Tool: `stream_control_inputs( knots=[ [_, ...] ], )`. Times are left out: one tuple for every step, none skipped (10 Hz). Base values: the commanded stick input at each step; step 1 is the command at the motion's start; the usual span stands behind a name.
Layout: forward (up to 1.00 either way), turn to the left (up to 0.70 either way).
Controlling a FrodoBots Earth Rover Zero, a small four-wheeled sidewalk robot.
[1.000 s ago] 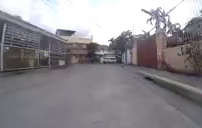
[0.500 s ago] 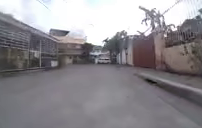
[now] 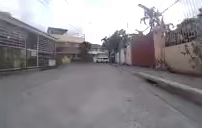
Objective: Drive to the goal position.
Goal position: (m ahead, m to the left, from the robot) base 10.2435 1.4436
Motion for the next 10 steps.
stream_control_inputs(
  knots=[
    [1.0, -0.19],
    [1.0, -0.3],
    [1.0, -0.35],
    [1.0, 0.0],
    [1.0, 0.0],
    [1.0, 0.0],
    [1.0, 0.0],
    [1.0, 0.0],
    [1.0, 0.0],
    [1.0, 0.0]
  ],
)
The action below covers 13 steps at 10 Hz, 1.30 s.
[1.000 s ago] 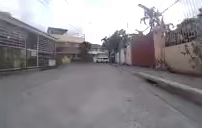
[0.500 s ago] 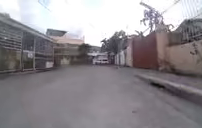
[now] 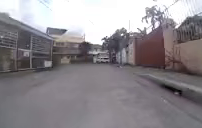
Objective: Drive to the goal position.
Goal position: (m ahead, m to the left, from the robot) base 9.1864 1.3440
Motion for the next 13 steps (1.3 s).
stream_control_inputs(
  knots=[
    [1.0, 0.0],
    [1.0, 0.0],
    [1.0, 0.0],
    [1.0, 0.0],
    [1.0, 0.0],
    [1.0, 0.0],
    [1.0, -0.17],
    [1.0, -0.4],
    [1.0, -0.4],
    [1.0, -0.4],
    [1.0, -0.25],
    [1.0, -0.08],
    [1.0, 0.0]
  ],
)
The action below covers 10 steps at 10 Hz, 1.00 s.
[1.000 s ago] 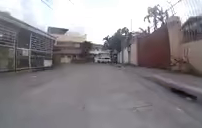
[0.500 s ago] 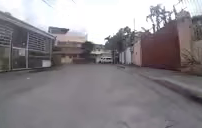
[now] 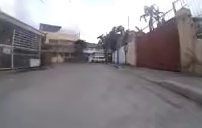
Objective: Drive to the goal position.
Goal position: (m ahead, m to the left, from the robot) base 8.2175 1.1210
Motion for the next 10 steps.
stream_control_inputs(
  knots=[
    [1.0, 0.0],
    [1.0, 0.0],
    [1.0, 0.0],
    [1.0, 0.0],
    [1.0, 0.0],
    [1.0, 0.0],
    [1.0, 0.0],
    [1.0, 0.0],
    [1.0, 0.0],
    [1.0, 0.0]
  ],
)
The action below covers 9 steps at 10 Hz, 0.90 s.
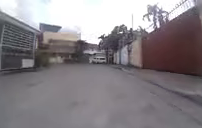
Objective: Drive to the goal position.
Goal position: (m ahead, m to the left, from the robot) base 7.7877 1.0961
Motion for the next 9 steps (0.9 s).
stream_control_inputs(
  knots=[
    [1.0, 0.0],
    [1.0, 0.0],
    [1.0, 0.0],
    [1.0, 0.0],
    [1.0, 0.0],
    [1.0, 0.0],
    [1.0, 0.0],
    [1.0, 0.0],
    [1.0, 0.0]
  ],
)
